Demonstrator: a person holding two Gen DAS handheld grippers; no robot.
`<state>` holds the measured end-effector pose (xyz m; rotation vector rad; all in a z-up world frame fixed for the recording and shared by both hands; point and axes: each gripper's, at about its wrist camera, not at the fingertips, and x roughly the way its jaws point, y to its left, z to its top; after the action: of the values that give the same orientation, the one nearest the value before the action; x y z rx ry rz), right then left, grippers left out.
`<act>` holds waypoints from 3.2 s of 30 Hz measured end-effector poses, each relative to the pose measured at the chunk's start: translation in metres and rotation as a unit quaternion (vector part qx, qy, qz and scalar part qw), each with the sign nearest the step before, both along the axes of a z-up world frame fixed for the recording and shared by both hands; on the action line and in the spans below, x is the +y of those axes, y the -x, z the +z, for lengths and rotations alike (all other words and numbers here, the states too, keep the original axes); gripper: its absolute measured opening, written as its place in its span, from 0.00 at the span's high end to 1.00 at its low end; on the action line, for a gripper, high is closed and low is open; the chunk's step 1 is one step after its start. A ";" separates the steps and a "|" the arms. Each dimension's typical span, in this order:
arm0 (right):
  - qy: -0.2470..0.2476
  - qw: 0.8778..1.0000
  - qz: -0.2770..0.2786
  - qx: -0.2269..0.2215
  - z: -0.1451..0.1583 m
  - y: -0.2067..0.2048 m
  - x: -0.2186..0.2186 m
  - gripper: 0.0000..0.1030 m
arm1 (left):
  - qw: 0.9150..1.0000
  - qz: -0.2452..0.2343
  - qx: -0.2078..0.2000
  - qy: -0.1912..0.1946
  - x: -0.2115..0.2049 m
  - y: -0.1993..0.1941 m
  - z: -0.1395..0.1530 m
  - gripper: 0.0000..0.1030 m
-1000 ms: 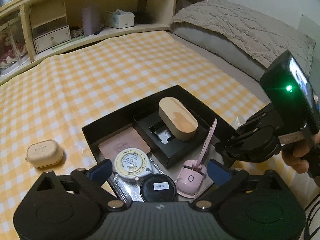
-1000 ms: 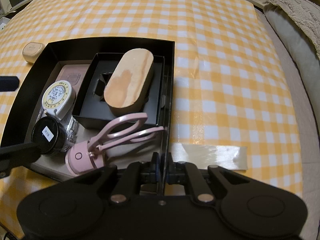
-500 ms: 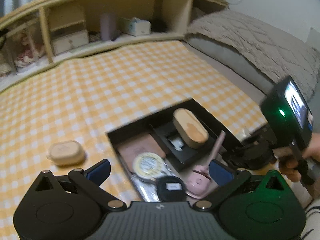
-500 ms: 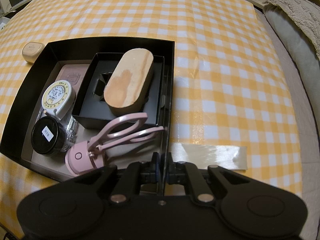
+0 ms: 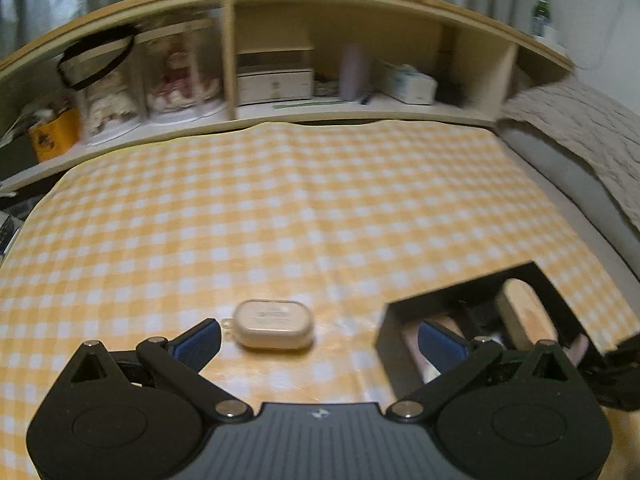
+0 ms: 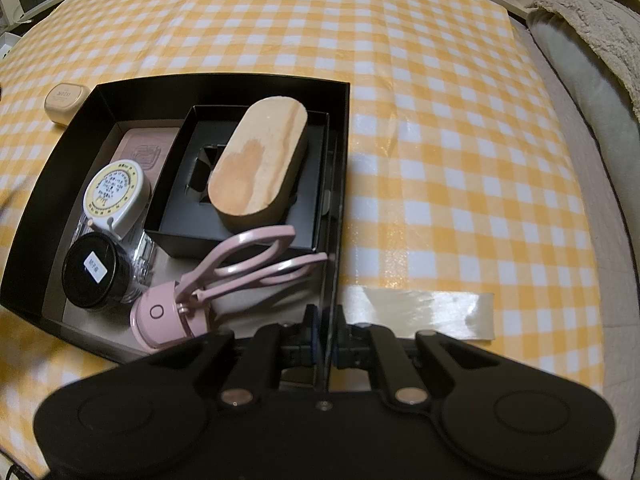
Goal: Organize rigid objects
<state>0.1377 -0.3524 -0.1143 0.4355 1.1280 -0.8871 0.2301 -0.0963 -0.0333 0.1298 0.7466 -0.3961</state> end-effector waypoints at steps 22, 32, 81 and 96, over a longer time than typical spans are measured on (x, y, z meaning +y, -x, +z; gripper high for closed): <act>0.000 1.000 0.000 0.002 0.001 0.000 0.001 0.92 | 0.997 -0.001 -0.024 -0.067 -0.014 -0.064 -0.073 0.01; -0.001 1.000 0.001 0.009 -0.001 -0.006 0.003 0.92 | 0.997 -0.013 -0.015 -0.077 -0.019 -0.063 -0.075 0.26; 0.001 1.000 0.003 0.012 0.003 -0.023 0.012 0.92 | 0.993 0.022 0.071 0.092 -0.090 -0.003 -0.014 0.07; 0.001 1.000 0.003 0.011 0.004 -0.019 0.013 0.92 | 0.992 0.007 0.095 0.086 -0.087 0.013 -0.004 0.06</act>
<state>0.1567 -0.3398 -0.1106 0.4214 1.1471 -0.8897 0.2169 -0.1834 -0.0374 -0.0775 0.8960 -0.4616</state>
